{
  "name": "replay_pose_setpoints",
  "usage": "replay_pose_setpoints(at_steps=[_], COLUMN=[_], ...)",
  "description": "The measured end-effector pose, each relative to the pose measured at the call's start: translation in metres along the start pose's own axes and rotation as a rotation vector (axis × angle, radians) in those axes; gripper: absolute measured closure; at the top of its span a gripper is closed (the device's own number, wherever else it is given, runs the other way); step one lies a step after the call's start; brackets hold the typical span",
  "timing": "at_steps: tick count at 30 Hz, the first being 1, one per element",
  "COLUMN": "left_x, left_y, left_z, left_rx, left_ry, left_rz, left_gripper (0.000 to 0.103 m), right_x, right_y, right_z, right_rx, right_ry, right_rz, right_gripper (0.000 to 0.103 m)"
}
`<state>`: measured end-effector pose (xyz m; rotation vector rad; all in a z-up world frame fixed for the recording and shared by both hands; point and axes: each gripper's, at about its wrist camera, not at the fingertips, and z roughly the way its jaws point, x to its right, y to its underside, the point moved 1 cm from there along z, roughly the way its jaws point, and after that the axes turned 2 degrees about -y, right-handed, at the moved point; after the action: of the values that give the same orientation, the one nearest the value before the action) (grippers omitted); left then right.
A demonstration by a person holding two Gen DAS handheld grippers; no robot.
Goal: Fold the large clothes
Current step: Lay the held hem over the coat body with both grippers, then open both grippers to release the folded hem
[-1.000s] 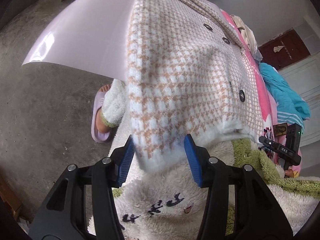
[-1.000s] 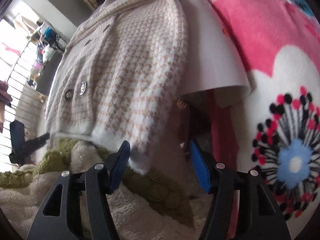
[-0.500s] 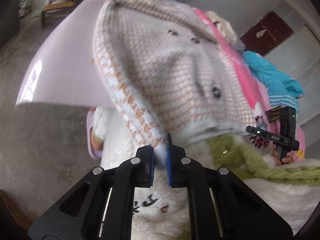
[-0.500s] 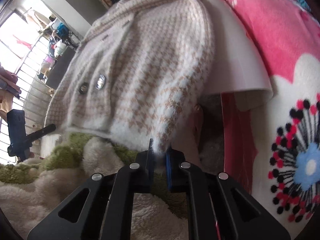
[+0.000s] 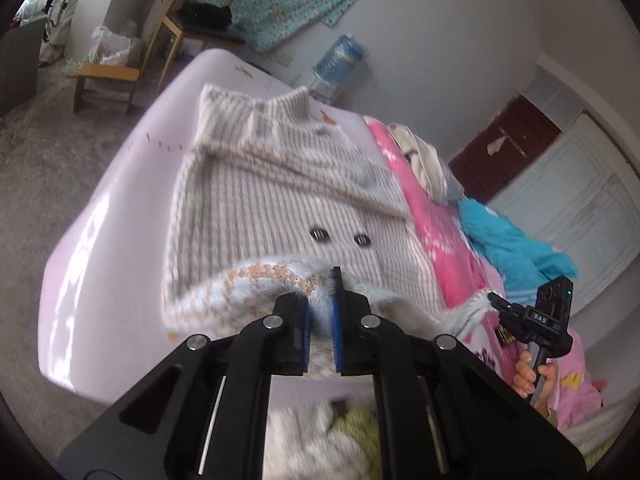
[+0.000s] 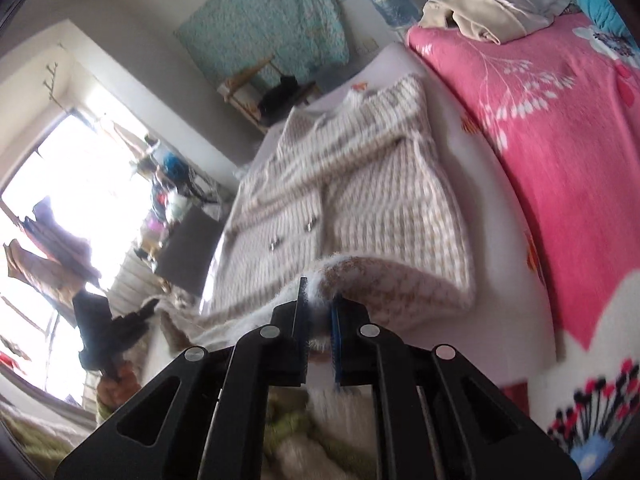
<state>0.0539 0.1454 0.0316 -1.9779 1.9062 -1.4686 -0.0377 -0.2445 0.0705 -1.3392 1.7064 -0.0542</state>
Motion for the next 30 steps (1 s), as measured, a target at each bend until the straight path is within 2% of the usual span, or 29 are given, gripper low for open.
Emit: replay_pose_setpoints(at_steps=[7,12,15,17,19,20,22,24,26,28,30], left_x=[-0.027,-0.050,-0.067,-0.078,-0.085,-0.084,-0.079,-0.065,-0.037,-0.007,0.020], left_y=[-0.049,-0.073,-0.076,-0.077,-0.078,-0.079,-0.082,-0.084,-0.076,-0.060,-0.039], left_z=[0.054,0.098,0.124,0.138,0.138,0.133,0.121,0.109,0.099,0.100,0.113], left_rx=[0.000,-0.022,-0.063,-0.105,-0.082,-0.056,-0.021,0.009,0.006,-0.038,-0.101], left_ry=[-0.057,-0.092,-0.111,-0.131,-0.137,-0.138,-0.136,-0.116,-0.073,-0.029,-0.014], left_rz=[-0.045,-0.077,-0.109,-0.151,-0.185,-0.176,-0.148,-0.097,0.003,0.114,0.213], left_gripper=[0.095,0.094,0.091,0.078,0.069,0.067,0.066,0.066,0.066,0.066,0.066], right_x=[0.019,0.055,0.077,0.087,0.094,0.094,0.089,0.073,0.039,0.011,-0.019], right_y=[-0.057,-0.086,-0.090,-0.089,-0.089,-0.089,-0.091,-0.093,-0.087,-0.075,-0.054], right_z=[0.052,0.103,0.131,0.142,0.144,0.141,0.130,0.113,0.100,0.103,0.119], right_rx=[0.051,0.037,-0.004,-0.029,-0.028,-0.022,0.006,0.045,0.061,0.026,-0.052], right_ry=[-0.006,-0.005,0.011,0.033,0.060,0.049,0.061,0.105,0.148,0.148,0.149], right_rz=[0.054,0.132,0.180,0.198,0.208,0.207,0.174,0.085,-0.073,-0.210,-0.357], right_gripper=[0.094,0.092,0.085,0.077,0.063,0.061,0.050,0.050,0.050,0.050,0.051])
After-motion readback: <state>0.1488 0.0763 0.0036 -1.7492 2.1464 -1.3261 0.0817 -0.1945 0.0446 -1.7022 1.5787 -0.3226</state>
